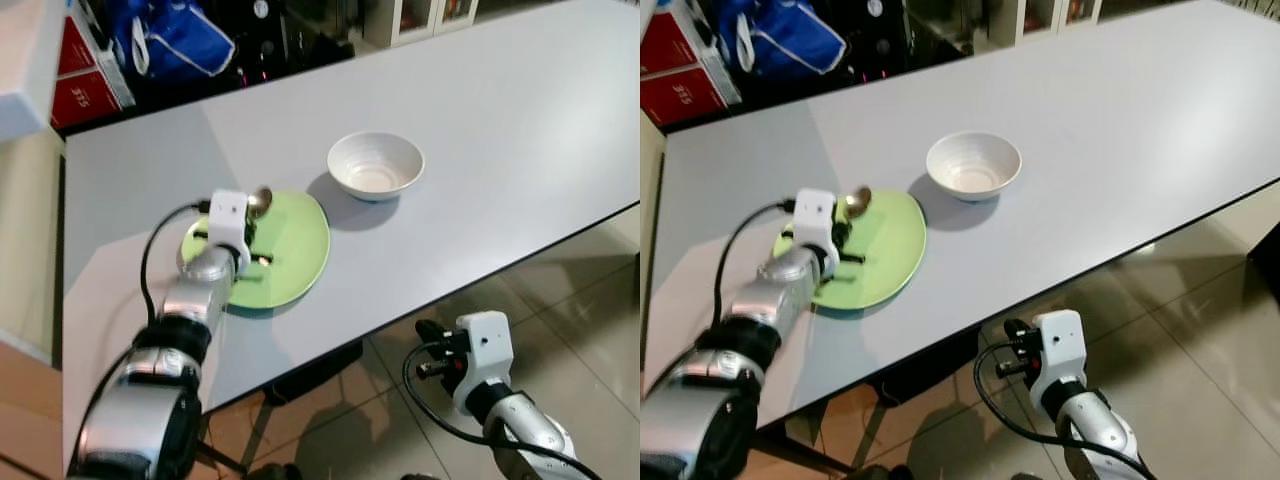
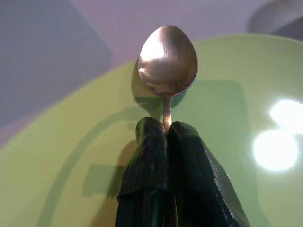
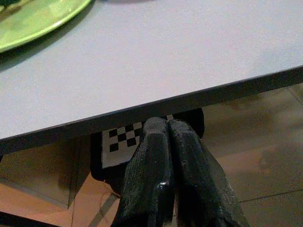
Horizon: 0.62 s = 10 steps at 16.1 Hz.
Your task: Setting the table
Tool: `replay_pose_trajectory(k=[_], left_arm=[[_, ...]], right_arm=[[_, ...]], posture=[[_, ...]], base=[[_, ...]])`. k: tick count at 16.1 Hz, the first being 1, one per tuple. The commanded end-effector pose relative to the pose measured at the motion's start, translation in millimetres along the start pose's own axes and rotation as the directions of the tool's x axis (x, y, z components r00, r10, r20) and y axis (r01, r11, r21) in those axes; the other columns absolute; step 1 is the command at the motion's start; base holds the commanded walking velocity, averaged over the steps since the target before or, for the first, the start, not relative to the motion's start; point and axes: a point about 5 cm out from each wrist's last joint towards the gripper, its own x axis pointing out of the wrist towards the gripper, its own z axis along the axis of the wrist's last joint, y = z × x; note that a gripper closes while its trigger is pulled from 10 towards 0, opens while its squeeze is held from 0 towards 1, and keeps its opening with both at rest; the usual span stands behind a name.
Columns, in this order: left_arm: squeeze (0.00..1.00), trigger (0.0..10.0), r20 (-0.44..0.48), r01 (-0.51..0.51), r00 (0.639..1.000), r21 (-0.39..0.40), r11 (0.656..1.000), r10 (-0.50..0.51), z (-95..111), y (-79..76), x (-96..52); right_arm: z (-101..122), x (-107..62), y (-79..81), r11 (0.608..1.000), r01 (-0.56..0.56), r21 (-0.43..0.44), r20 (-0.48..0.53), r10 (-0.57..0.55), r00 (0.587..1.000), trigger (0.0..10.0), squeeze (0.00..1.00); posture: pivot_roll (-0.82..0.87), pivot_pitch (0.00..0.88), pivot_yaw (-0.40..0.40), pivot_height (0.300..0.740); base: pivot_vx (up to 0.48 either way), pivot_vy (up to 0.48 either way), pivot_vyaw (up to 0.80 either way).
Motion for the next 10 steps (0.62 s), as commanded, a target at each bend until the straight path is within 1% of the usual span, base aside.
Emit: replay_pose_trajectory(k=[1, 3, 5, 6, 7, 10], left_arm=[[0.0, 0.0, -0.035, -0.031, 0.999, 0.005, 1.0, 0.031, -8.3, 7.2, -0.1], [0.0, 0.0, -0.06, -0.046, 0.997, 0.021, 0.999, 0.047, -13.1, 9.8, 1.2], [0.0, 0.0, -0.063, -0.039, 0.997, 0.031, 0.999, 0.041, -13.1, 9.1, 1.8], [0.0, 10.0, -0.062, -0.038, 0.997, 0.037, 0.999, 0.041, -12.9, 8.6, 2.2], [0.0, 10.0, -0.06, -0.027, 0.998, 0.055, 0.998, 0.03, -14.2, 6.1, 2.2], [0.0, 10.0, -0.064, -0.029, 0.997, 0.059, 0.998, 0.033, -18.2, 6.1, 2.1]], right_arm=[[1.2, -2.1, 3.9, 1.0, -0.004, 0.006, 0.0, 0.004, 1.0, 10.0, 0.0], [0.7, -2.9, 5.4, 1.0, -0.005, 0.011, -0.005, 0.005, 1.0, 10.0, 0.0], [0.9, -4.0, 5.5, 1.0, -0.003, 0.012, -0.007, 0.004, 1.0, 10.0, 0.0], [0.9, -4.5, 5.0, 1.0, -0.001, 0.012, -0.009, 0.001, 1.0, 10.0, 0.0], [1.2, -4.6, 3.9, 1.0, 0.0, 0.009, -0.011, 0.0, 1.0, 10.0, 0.0], [2.7, -3.3, 3.2, 1.0, -0.001, 0.006, -0.012, 0.001, 1.0, 10.0, 0.0]], posture=[[-0.13, 0.107, 0.117, 0.74], [-0.13, 0.11, 0.119, 0.74], [-0.14, 0.111, 0.12, 0.74], [-0.14, 0.11, 0.117, 0.74], [-0.14, 0.11, 0.112, 0.74], [-0.13, 0.113, 0.113, 0.74]], base=[[0.0, 0.0, 0.0], [0.0, 0.0, 0.0], [0.0, 0.0, 0.0], [0.0, 0.0, 0.0], [0.0, 0.0, 0.0], [0.0, 0.0, 0.0]])
